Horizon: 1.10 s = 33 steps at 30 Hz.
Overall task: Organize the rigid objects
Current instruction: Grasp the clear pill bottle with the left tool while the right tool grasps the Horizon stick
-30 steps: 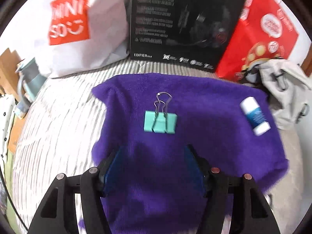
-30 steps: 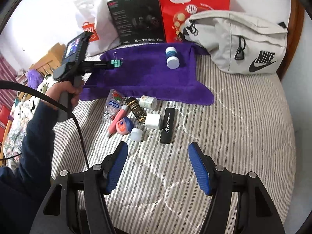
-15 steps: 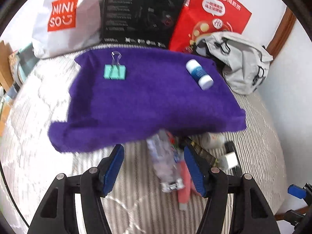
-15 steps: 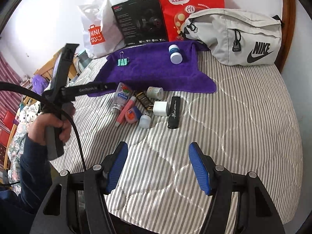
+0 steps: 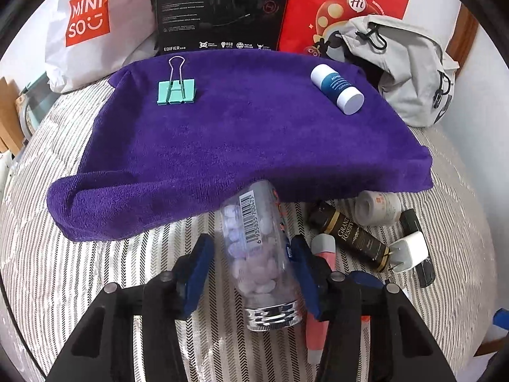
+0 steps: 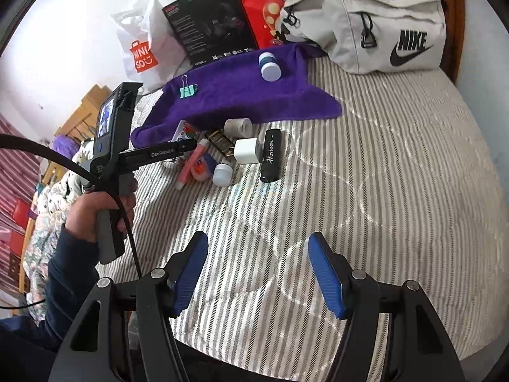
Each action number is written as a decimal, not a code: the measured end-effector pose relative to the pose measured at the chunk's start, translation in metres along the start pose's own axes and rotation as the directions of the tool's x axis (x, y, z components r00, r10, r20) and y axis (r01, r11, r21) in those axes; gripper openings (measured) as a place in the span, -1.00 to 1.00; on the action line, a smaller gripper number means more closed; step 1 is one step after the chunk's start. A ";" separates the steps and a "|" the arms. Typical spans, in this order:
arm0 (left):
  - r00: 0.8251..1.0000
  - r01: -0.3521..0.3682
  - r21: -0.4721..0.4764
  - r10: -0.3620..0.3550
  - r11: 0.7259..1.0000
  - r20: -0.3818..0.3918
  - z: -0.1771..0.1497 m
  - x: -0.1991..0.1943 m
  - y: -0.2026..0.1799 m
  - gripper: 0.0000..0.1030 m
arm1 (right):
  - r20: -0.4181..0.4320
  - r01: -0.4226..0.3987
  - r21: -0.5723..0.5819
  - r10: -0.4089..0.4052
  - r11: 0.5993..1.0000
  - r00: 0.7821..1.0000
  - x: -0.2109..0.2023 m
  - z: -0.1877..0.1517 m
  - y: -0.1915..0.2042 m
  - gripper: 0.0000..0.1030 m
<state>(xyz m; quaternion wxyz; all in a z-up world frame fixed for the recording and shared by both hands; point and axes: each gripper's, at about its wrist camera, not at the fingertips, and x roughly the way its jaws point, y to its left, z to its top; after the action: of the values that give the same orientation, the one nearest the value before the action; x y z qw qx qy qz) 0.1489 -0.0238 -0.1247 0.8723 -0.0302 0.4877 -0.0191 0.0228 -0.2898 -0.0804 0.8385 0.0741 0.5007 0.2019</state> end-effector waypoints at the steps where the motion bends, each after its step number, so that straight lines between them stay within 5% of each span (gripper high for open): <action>1: 1.000 -0.017 0.010 0.017 1.000 0.002 0.001 0.001 -0.003 -0.05 | -0.001 -0.004 0.007 0.004 1.000 1.000 0.004 0.002 -0.002 0.26; 5: 0.995 -0.093 0.069 0.092 0.993 0.024 -0.002 0.004 -0.017 -0.09 | 0.011 0.039 0.015 -0.039 0.999 0.999 0.021 0.014 -0.005 0.26; 11: 0.999 -0.048 0.096 0.047 0.994 0.011 -0.005 -0.001 -0.016 -0.23 | 0.080 0.080 0.042 -0.083 0.996 0.993 0.046 0.050 -0.009 0.26; 15: 1.000 -0.025 0.102 0.024 0.994 0.010 -0.011 -0.005 -0.012 -0.23 | 0.026 0.179 -0.068 -0.178 0.981 0.984 0.080 0.065 -0.001 0.26; 22: 1.000 -0.014 0.109 0.012 0.994 0.015 -0.015 -0.007 -0.012 -0.23 | -0.002 0.209 -0.182 -0.213 0.961 0.977 0.113 0.069 0.004 0.22; 24: 1.000 -0.023 0.110 0.022 0.994 0.010 -0.014 -0.006 -0.014 -0.23 | 0.044 0.239 -0.217 -0.235 0.946 0.971 0.119 0.071 0.005 0.13; 26: 1.000 -0.030 0.118 0.029 0.993 0.009 -0.014 -0.006 -0.015 -0.23 | 0.060 0.218 -0.230 -0.210 0.949 0.976 0.118 0.071 0.003 -0.28; 28: 1.000 -0.023 0.115 0.022 0.993 0.012 -0.015 -0.007 -0.013 -0.23 | 0.064 0.223 -0.226 -0.214 0.948 0.975 0.114 0.070 -0.002 -0.47; 33: 1.000 -0.022 0.120 0.019 0.993 0.021 -0.016 -0.007 -0.013 -0.23 | -0.005 0.203 -0.188 -0.208 0.961 0.978 0.100 0.060 -0.019 -0.52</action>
<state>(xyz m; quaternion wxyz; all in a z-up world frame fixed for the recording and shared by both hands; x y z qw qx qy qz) 0.1318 -0.0371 -0.1261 0.8774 0.0270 0.4774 -0.0390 0.1220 -0.2616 -0.1380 0.8518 -0.0595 0.4950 0.1607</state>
